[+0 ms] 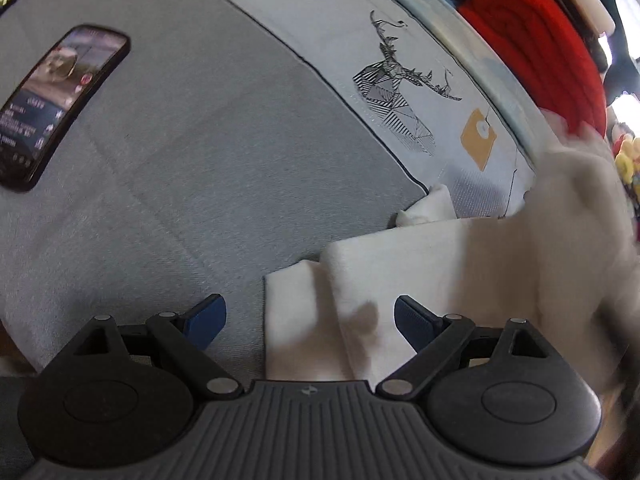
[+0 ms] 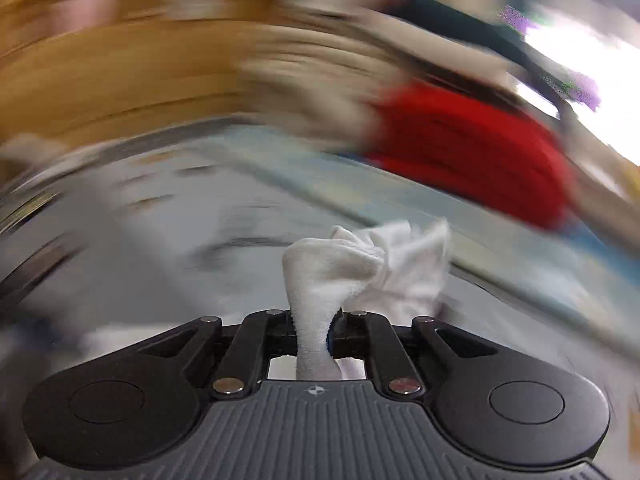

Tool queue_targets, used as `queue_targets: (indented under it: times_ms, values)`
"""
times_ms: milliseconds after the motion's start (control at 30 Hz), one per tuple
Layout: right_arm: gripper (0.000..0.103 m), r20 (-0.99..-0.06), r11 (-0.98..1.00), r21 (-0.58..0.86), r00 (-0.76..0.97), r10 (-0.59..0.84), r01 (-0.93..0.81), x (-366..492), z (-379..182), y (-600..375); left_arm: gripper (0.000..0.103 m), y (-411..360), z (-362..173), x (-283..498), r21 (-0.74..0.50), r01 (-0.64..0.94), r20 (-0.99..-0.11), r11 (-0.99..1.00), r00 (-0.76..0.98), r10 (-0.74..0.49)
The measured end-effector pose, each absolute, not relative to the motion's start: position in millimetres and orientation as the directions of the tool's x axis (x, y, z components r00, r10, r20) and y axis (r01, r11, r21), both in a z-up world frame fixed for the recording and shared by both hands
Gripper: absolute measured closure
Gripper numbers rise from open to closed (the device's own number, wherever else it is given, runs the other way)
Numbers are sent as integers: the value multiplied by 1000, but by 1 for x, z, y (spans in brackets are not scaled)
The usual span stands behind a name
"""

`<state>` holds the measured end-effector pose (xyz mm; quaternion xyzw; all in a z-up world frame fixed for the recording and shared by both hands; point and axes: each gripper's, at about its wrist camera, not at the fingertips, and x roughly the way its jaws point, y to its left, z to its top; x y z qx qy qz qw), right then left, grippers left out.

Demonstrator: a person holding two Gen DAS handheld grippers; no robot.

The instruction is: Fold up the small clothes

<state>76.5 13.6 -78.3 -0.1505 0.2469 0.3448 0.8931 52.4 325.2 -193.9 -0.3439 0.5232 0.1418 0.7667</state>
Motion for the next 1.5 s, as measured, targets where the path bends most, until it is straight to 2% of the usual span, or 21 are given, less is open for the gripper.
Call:
queue_targets:
  times_ms: [100, 200, 233, 333, 500, 633, 700, 867, 1133, 1267, 1500]
  values:
    - [93, -611, 463, -190, 473, 635, -866, 7, -103, 48, 9, 333, -200, 47, -391, -595, -903, 702, 396, -166]
    - [93, -749, 363, -194, 377, 546, -912, -32, -156, 61, 9, 336, -204, 44, -390, -604, -906, 695, 386, -173]
    - [93, -769, 364, -208, 382, 514, -908, -39, -170, 59, 9, 336, -204, 45, -391, -603, -906, 696, 386, -174]
    - [93, -764, 443, -155, 391, 513, -883, -35, -175, 48, 9, 334, -201, 48, -406, -594, -898, 695, 400, -183]
    - [93, -680, 599, -11, 445, 583, -801, -5, -126, 25, 9, 328, -194, 51, -456, -568, -870, 685, 445, -211]
    - [93, -613, 535, 39, 402, 680, -844, -12, -85, 19, 9, 323, -198, 53, -438, -572, -882, 694, 424, -207]
    - [93, -648, 474, 25, 347, 678, -880, -29, -95, 19, 9, 325, -200, 53, -419, -589, -890, 691, 415, -187]
    - [93, -785, 441, 1, 272, 556, -897, -57, -169, 29, 9, 338, -202, 43, -415, -630, -894, 656, 418, -164]
    - [95, -753, 541, 108, 287, 592, -834, -47, -158, 17, 9, 324, -181, 43, -564, -492, -801, 663, 522, -294]
    - [95, -720, 596, 152, 325, 613, -788, -46, -141, 2, 9, 301, -181, 54, -603, -420, -778, 678, 497, -384]
    - [95, -695, 621, 167, 355, 625, -766, -45, -126, -3, 9, 277, -189, 80, -635, -391, -762, 666, 462, -454]
